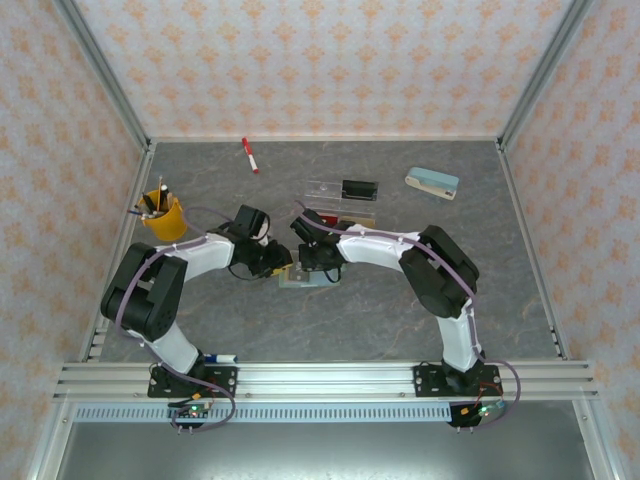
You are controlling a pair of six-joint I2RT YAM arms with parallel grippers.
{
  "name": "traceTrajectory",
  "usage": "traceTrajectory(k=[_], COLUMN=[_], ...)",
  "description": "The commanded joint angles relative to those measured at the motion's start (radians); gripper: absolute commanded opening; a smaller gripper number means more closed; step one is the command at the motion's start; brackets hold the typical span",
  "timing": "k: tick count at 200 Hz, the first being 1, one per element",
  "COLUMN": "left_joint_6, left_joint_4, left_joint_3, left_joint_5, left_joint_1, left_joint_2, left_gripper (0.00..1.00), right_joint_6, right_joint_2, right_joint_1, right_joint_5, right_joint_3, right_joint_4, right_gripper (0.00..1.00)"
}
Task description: Take the credit cards out of the card holder
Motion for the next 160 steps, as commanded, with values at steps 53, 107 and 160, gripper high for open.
traceTrajectory(k=[53,107,160], left_joint_6=[0.058,0.081,0.088], left_joint_4=[-0.026,-0.046,0.033], left_joint_3=[0.033,0.046,0.026], left_joint_5=[0.040,0.068,0.157], left_joint_1=[-0.026,-0.029,-0.029], left_joint_2=[0.038,0.037,0.025], left_gripper=[0.25,0.26,0.22], right_joint_6=[0.023,0.034,0.073], right_joint_2=[0.060,0.060,-0.064], right_joint_1=[-0.015,-0.020,-0.058], right_joint_5=[-0.015,-0.049,-0.135], right_joint_3=[-0.066,-0.069,-0.101], right_joint_4=[-0.042,-0.030,0.054], right_gripper=[0.24,0.23,0.26])
